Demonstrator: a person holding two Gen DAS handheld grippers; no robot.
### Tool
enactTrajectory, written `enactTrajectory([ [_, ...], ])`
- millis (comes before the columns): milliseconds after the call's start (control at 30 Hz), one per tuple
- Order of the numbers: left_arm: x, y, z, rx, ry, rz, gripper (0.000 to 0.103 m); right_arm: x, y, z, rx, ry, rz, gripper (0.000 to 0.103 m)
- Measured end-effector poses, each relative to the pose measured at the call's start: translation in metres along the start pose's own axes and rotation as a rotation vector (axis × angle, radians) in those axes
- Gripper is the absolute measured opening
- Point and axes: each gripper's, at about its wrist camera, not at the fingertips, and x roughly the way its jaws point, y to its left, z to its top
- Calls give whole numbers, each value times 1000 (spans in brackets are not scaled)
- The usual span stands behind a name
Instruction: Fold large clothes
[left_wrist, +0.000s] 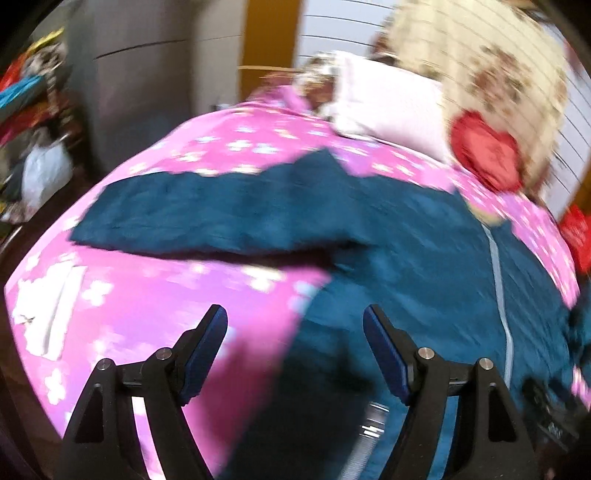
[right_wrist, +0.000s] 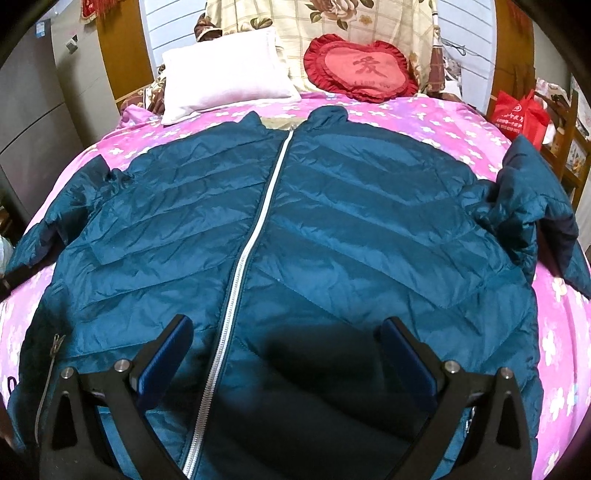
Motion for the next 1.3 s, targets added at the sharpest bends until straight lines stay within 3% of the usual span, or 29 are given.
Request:
enactTrajectory([
  [300, 41, 156, 45, -407, 0, 127, 57, 3, 2, -3, -11, 19, 19, 103],
  [433, 62, 206, 61, -506, -18, 217, 57, 3, 5, -4, -25, 26, 23, 103],
  [567, 79, 238, 70, -546, -22, 313, 57, 0, 10, -3, -46, 25, 24, 103],
  [733, 115, 246, 74, -508, 93, 372, 57, -1, 12, -1, -45, 24, 35, 103],
  [800, 121, 244, 73, -486, 94, 383, 54, 1, 13, -1, -45, 30, 35, 103],
  [867, 121, 238, 74, -461, 61, 334, 33, 3, 13, -1, -45, 36, 31, 103],
  [933, 123, 231, 77, -431, 62, 296, 0, 5, 13, -1, -43, 41, 30, 103],
  [1067, 110, 219, 83, -402, 34, 227, 0, 8, 11, -2, -38, 46, 24, 103],
  [1167, 71, 199, 90, -393, -59, 132, 0, 7, 10, -2, -27, 42, 30, 103],
  [1300, 23, 149, 99, -303, -139, -1, 0, 3, 7, -3, -21, 35, 33, 103],
])
